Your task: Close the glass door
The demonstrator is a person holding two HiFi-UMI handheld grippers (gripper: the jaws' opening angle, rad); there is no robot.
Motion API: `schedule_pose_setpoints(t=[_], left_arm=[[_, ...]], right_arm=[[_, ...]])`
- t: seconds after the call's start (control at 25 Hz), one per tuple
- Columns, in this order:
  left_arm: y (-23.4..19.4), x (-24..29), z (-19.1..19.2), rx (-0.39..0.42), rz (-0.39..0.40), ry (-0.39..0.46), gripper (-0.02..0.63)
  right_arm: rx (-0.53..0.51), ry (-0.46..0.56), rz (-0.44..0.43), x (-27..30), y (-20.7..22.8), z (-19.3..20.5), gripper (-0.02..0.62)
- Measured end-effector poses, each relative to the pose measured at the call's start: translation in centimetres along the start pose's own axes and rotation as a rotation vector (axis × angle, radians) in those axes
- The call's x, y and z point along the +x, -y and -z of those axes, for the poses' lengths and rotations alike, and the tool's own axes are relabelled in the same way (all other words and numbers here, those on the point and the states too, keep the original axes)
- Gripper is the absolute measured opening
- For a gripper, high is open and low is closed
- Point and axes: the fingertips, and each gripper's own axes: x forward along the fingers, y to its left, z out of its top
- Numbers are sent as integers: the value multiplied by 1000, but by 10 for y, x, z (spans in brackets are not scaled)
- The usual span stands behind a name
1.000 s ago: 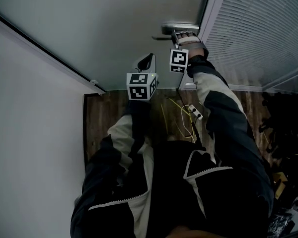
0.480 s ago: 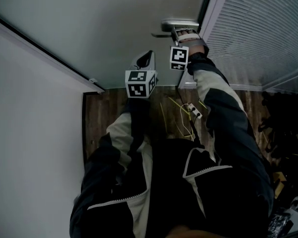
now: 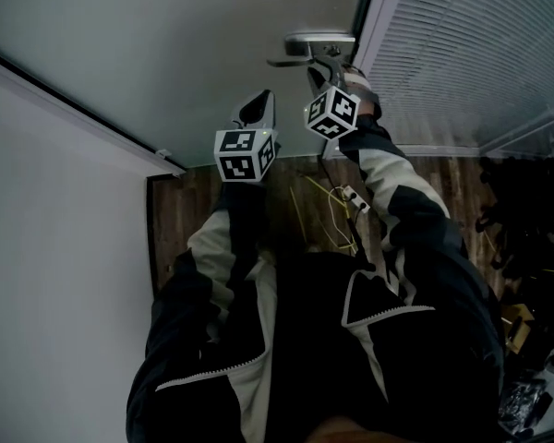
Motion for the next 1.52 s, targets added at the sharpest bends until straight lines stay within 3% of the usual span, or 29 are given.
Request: schedule_pose_setpoints(t=[0.08, 0.12, 0.28, 0.36, 0.64, 0.84, 1.52], left_arm=[[7, -5, 2, -3, 22, 14, 3], [9, -7, 3, -6, 32, 20, 3], [20, -4, 7, -9, 57, 32, 3], [31, 0, 8, -4, 63, 37, 3], [75, 8, 18, 28, 110, 20, 3], [96, 11, 19, 43, 125, 18, 3], [92, 4, 29, 40, 97, -3, 3]], right_arm=[[260, 70, -12, -39, -1, 2, 17], [381, 100, -19, -58, -1, 5, 5], [806, 162, -29, -108, 0, 26, 5], [926, 159, -7, -125, 3, 39, 3], [947, 116, 50, -158, 3, 63, 2], [933, 107, 37, -167, 1, 70, 2], [915, 125, -67, -168, -19, 53, 2]])
